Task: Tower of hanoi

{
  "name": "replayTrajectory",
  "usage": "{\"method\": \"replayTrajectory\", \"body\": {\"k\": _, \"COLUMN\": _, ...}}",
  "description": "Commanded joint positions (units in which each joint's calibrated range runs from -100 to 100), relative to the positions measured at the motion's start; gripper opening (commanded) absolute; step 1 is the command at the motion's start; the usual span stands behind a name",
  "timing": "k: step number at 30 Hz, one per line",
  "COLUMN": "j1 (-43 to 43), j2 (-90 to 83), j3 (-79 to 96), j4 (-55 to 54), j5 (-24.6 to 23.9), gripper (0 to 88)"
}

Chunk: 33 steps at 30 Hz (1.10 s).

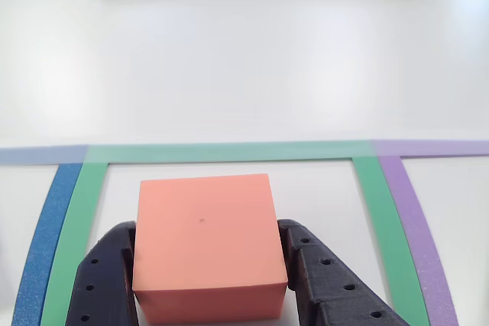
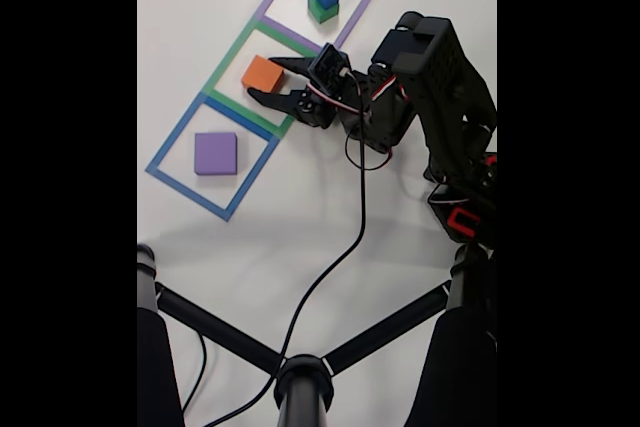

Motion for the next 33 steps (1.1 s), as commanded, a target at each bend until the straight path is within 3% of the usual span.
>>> {"method": "replayTrajectory", "body": {"k": 1, "j1": 0.1, "j2": -0.5, "j3": -0.1, "j4": -0.9, "j5": 0.0, "gripper": 13.1}}
{"method": "replayTrajectory", "body": {"k": 7, "j1": 0.1, "j2": -6.0, "j3": 2.0, "j4": 1.7, "j5": 0.0, "gripper": 13.1}}
{"method": "replayTrajectory", "body": {"k": 14, "j1": 0.3, "j2": -23.0, "j3": 3.5, "j4": 16.6, "j5": -0.7, "gripper": 12.5}}
{"method": "replayTrajectory", "body": {"k": 24, "j1": 0.6, "j2": -55.3, "j3": -5.8, "j4": 61.2, "j5": -11.8, "gripper": 12.6}}
{"method": "replayTrajectory", "body": {"k": 33, "j1": -0.2, "j2": -67.0, "j3": -29.7, "j4": 99.2, "j5": -19.9, "gripper": 11.7}}
